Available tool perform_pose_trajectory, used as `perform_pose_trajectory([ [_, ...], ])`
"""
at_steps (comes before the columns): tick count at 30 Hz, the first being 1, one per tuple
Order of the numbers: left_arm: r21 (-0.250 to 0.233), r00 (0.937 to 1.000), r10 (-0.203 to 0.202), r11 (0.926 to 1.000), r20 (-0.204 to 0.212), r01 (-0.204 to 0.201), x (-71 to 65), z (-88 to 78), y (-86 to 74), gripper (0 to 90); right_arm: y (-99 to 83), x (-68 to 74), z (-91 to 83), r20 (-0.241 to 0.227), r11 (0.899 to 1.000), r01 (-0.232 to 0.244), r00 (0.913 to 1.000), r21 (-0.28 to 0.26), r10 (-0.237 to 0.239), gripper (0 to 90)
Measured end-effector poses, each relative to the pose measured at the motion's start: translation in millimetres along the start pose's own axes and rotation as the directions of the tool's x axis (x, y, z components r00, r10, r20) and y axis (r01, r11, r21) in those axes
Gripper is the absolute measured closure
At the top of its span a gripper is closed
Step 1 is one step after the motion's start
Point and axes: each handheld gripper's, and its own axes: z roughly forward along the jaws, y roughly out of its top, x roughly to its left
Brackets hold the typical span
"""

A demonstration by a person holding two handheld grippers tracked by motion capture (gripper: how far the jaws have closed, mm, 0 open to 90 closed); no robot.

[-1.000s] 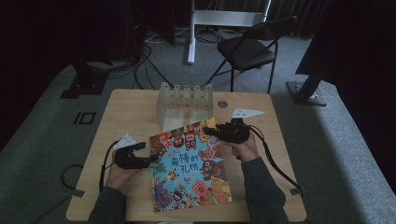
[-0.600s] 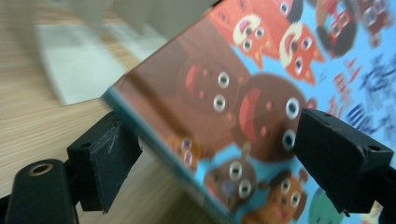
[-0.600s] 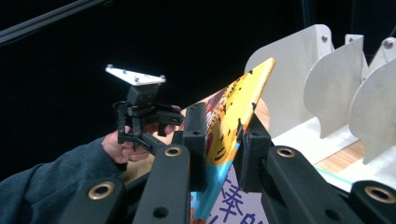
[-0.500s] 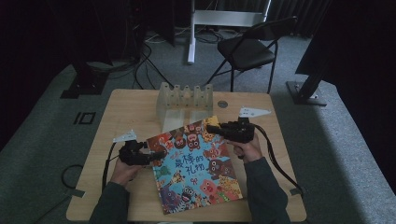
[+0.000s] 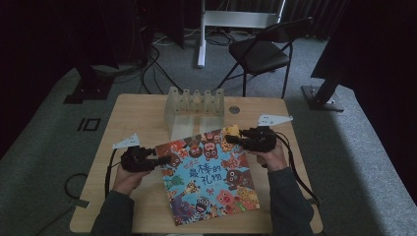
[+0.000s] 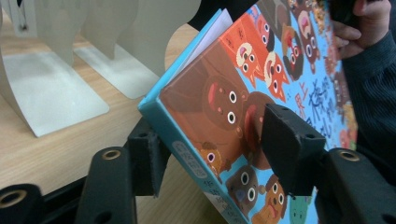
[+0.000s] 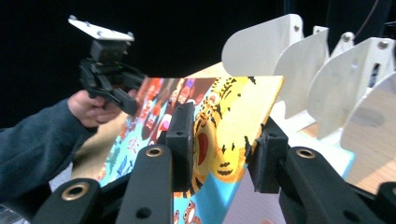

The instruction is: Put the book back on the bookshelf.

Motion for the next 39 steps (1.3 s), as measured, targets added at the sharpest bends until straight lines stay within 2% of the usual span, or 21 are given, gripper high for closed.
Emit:
perform_pose_trajectory([
  [3,-0.023,0.9998,0.012,0.9997,0.013,-0.011,-2.5,-3.7,6.0,50.2,0.2,1.3,-3.8,0.031,1.000,0.018,0.9994,-0.001,-0.018,62.0],
  [5,-0.022,0.9996,0.021,0.9995,0.017,-0.021,-3.2,-5.1,9.9,52.4,0.8,2.7,-4.7,0.065,1.000,0.029,0.9974,0.010,-0.029,60.2],
  [10,-0.035,0.9984,0.049,0.9982,0.028,-0.048,-6.6,-8.7,16.7,56.6,0.6,7.0,-8.0,0.112,0.998,0.059,0.9920,-0.001,-0.058,57.8],
  [12,-0.041,0.9970,0.072,0.9966,0.029,-0.071,-10.9,-11.2,20.6,58.6,0.2,7.1,-9.7,0.118,0.998,0.062,0.9912,-0.005,-0.061,57.3],
  [14,-0.049,0.9937,0.110,0.9928,0.017,-0.109,-17.9,-14.8,26.4,60.6,-0.4,6.8,-11.7,0.126,0.998,0.059,0.9904,-0.010,-0.058,56.7],
  [16,-0.055,0.9894,0.145,0.9880,0.007,-0.144,-24.1,-18.2,31.6,62.8,-0.5,7.0,-14.1,0.130,0.998,0.065,0.9896,-0.022,-0.062,56.5],
  [21,-0.059,0.9659,0.257,0.9642,-0.028,-0.259,-42.1,-29.6,48.4,67.6,1.1,10.7,-18.3,0.145,0.994,0.098,0.9854,-0.052,-0.090,56.8],
  [25,-0.088,0.9509,0.308,0.9469,-0.029,-0.309,-51.2,-37.3,57.7,75.3,1.7,12.1,-20.3,0.154,0.989,0.121,0.9822,-0.082,-0.107,58.0],
  [27,-0.081,0.9347,0.348,0.9320,-0.072,-0.353,-54.3,-38.6,59.1,76.1,0.6,13.3,-20.1,0.161,0.986,0.144,0.9785,-0.085,-0.129,57.8],
  [28,-0.079,0.9320,0.354,0.9297,-0.079,-0.360,-54.4,-38.9,59.1,76.0,0.1,14.2,-19.3,0.169,0.984,0.155,0.9758,-0.086,-0.139,57.8],
  [32,-0.100,0.9331,0.353,0.9283,-0.070,-0.358,-53.3,-39.7,55.9,75.2,0.0,14.9,-18.7,0.168,0.982,0.165,0.9746,-0.091,-0.148,57.4],
  [35,-0.113,0.9317,0.358,0.9250,-0.063,-0.363,-54.3,-39.3,53.8,74.4,0.0,14.5,-19.1,0.165,0.983,0.165,0.9749,-0.086,-0.150,56.8],
  [36,-0.126,0.9306,0.364,0.9220,-0.042,-0.366,-56.7,-38.0,51.2,71.5,-1.3,15.9,-21.0,0.168,0.982,0.172,0.9731,-0.078,-0.157,54.6],
  [37,-0.120,0.9286,0.368,0.9208,-0.048,-0.371,-58.0,-36.4,50.8,68.3,-1.2,16.8,-21.7,0.169,0.982,0.173,0.9729,-0.077,-0.158,50.5],
  [39,-0.105,0.9235,0.381,0.9175,-0.044,-0.384,-60.1,-32.1,49.6,63.1,-0.8,17.6,-23.7,0.149,0.983,0.162,0.9777,-0.088,-0.148,46.2],
])
